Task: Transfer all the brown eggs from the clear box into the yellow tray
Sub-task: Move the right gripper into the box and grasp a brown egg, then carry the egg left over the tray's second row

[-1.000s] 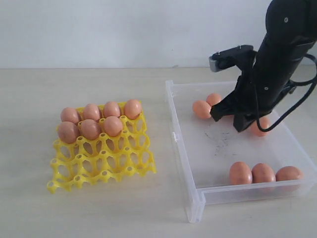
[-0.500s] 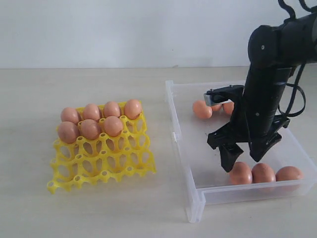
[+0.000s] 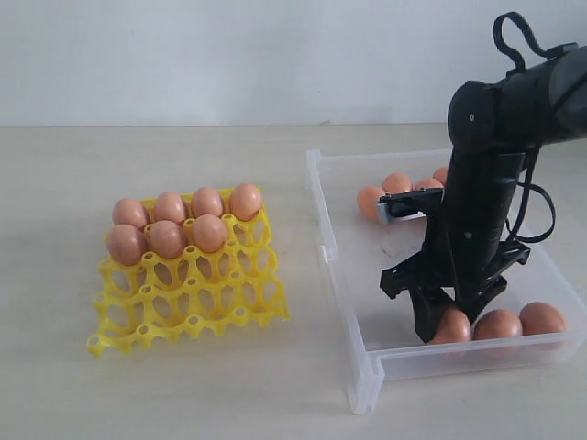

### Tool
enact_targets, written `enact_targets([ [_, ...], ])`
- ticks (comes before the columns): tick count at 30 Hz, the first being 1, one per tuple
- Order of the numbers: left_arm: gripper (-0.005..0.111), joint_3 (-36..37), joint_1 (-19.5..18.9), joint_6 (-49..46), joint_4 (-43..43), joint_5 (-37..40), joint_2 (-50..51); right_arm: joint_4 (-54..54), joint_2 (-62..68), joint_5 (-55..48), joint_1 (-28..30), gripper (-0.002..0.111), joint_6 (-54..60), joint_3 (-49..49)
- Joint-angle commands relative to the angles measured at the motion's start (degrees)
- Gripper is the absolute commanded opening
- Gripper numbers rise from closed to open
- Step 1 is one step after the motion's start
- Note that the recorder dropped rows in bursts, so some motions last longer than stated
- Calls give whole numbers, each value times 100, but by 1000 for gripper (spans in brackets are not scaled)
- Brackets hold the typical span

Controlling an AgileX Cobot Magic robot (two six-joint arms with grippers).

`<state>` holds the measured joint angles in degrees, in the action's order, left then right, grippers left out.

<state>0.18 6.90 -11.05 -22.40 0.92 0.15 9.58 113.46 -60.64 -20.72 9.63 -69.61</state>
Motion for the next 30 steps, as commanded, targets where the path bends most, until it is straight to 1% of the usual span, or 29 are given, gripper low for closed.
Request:
enact_targets([
  [1, 4, -18, 33, 42, -51, -92, -15, 4, -174, 1013, 23, 0, 69, 33],
  [9, 4, -18, 33, 42, -51, -92, -15, 64, -667, 3088, 23, 0, -24, 379],
  [14, 4, -18, 33, 42, -51, -92, -15, 64, -935, 4128, 23, 0, -24, 772],
  [17, 4, -18, 33, 42, -51, -92, -15, 239, -1093, 5060, 2, 0, -57, 1134],
  [20, 4, -18, 33, 42, -51, -92, -15, 377, -1203, 6064, -195, 0, -23, 1514],
  [24, 4, -18, 33, 42, -51, -92, -15, 284, -1217, 7314, -689, 0, -12, 1878],
  [27, 4, -18, 33, 42, -51, -92, -15, -298, -1204, 8279, -1126, 0, -150, 2021],
  [30, 4, -18, 33, 42, -51, -92, -15, -1287, -1091, 9137, -1439, 0, -838, 2020],
])
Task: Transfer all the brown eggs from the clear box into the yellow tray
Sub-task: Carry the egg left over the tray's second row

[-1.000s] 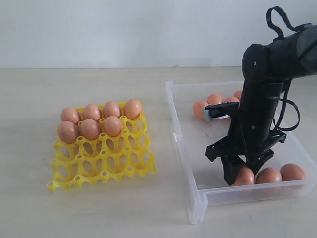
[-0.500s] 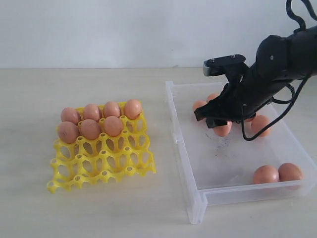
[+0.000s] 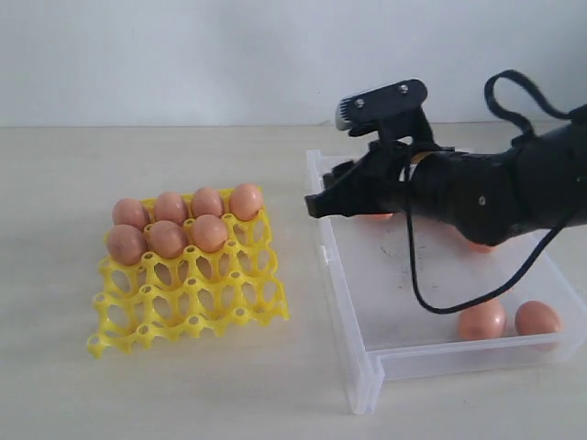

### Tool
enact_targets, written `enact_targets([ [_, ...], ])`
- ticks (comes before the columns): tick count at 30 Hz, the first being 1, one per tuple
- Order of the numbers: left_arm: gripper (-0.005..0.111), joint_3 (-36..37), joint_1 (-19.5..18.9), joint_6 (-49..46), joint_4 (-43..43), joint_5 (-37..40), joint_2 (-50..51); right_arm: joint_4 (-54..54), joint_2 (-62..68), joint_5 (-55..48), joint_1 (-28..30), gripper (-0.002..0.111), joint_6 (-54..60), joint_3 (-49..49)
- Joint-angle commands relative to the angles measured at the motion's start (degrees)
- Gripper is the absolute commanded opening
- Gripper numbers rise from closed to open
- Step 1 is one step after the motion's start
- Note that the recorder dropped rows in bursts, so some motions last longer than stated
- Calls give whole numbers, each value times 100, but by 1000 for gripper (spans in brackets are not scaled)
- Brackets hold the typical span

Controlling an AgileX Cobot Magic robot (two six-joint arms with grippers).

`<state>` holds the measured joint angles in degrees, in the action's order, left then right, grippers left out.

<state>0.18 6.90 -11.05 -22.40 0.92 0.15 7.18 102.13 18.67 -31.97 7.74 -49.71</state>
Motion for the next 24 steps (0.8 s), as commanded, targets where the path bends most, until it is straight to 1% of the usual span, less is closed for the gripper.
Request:
enact_targets([
  [1, 4, -18, 33, 42, -51, -92, -15, -1487, 110, 1542, -346, 0, -1004, 31],
  [2, 4, -18, 33, 42, -51, -92, -15, -1909, 200, 1877, -356, 0, -1387, 31],
  [4, 4, -18, 33, 42, -51, -92, -15, -2372, 452, 2356, -344, 0, -1925, 2],
  [7, 4, -18, 33, 42, -51, -92, -15, -2643, 872, 2179, -344, 0, -2244, -281],
  [10, 4, -18, 33, 42, -51, -92, -15, -3393, 1308, 2177, -344, 0, -2706, -584],
  [13, 4, -18, 33, 42, -51, -92, -15, -3905, 1635, 2177, -344, 0, -3177, -873],
  [18, 4, -18, 33, 42, -51, -92, -15, -3838, 1922, 2133, -344, 0, -3328, -1196],
  [24, 4, -18, 33, 42, -51, -92, -15, -3733, 1960, 1494, -344, 0, -3263, -1462],
])
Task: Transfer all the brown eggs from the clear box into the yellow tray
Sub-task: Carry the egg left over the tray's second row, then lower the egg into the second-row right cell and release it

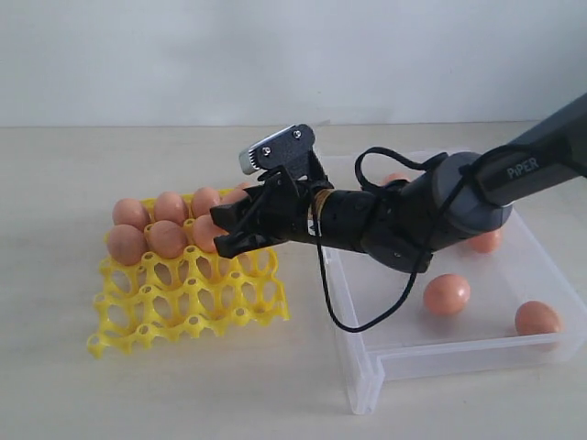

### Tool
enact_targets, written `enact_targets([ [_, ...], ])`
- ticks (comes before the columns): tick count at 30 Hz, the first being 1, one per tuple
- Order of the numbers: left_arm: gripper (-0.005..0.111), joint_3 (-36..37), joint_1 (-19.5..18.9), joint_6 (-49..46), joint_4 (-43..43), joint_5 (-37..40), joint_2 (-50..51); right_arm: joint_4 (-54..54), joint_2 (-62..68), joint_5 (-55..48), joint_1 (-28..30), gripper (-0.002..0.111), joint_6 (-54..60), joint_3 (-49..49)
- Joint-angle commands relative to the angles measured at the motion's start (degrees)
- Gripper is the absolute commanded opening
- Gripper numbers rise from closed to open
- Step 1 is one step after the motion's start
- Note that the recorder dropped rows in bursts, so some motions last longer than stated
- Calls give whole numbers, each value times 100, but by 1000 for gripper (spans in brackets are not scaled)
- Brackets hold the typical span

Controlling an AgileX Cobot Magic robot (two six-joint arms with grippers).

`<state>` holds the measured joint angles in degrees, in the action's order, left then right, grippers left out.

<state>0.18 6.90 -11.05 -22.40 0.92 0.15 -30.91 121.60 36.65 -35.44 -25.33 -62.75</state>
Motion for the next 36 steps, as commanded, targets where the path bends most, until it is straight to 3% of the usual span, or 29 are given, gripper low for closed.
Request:
enact_targets([
  [1, 4, -18, 33, 42, -51, -92, -15, 98, 27, -337, 2, 0, 59, -173],
  [6, 4, -18, 33, 42, -51, -92, -15, 626, 24, -522, 2, 0, 485, -215],
  [26, 4, -18, 33, 42, -51, -92, -15, 626, 391, -391, 2, 0, 483, -261],
  [30, 4, -18, 33, 42, -51, -92, -15, 626, 391, -415, 2, 12, 483, -261],
  [36, 4, -18, 33, 42, -51, -92, -15, 626, 391, -413, 2, 47, 469, -261],
])
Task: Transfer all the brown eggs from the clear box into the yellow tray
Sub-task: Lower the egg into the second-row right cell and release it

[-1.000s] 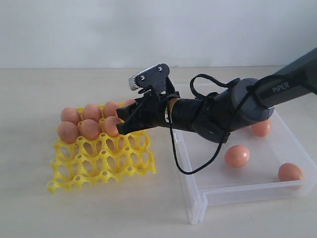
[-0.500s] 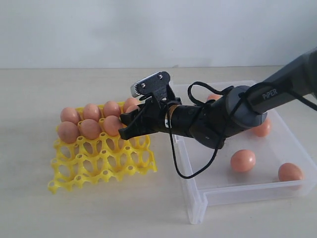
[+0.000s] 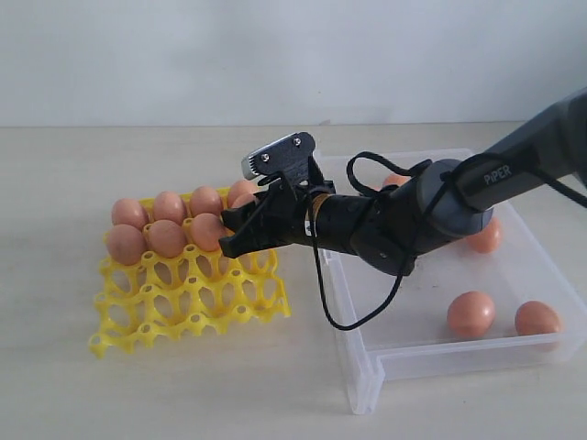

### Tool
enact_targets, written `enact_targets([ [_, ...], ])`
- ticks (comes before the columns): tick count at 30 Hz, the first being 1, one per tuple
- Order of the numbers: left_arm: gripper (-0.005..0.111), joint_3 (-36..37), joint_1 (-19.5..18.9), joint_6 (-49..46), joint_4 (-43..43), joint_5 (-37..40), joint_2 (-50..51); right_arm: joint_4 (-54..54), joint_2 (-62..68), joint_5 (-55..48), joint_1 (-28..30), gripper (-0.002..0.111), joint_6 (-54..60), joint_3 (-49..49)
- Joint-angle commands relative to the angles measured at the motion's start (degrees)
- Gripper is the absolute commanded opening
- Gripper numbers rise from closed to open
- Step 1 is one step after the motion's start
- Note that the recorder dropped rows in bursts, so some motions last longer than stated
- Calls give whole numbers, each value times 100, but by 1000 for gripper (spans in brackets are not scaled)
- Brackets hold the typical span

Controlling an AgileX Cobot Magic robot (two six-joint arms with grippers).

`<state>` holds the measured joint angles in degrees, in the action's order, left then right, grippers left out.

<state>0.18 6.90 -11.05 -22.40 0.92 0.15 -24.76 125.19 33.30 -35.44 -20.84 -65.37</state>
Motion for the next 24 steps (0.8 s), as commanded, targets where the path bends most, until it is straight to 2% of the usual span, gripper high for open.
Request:
enact_targets([
  [1, 4, -18, 33, 42, -51, -92, -15, 38, 33, -78, 2, 50, 21, 1],
  [17, 4, -18, 33, 42, -51, -92, -15, 93, -642, -224, 2, 50, 21, 1],
  [22, 4, -18, 33, 42, -51, -92, -15, 159, -1052, -832, 2, 50, 199, 1],
  [24, 4, -18, 33, 42, -51, -92, -15, 159, -1210, -1295, 2, 46, 298, 1],
])
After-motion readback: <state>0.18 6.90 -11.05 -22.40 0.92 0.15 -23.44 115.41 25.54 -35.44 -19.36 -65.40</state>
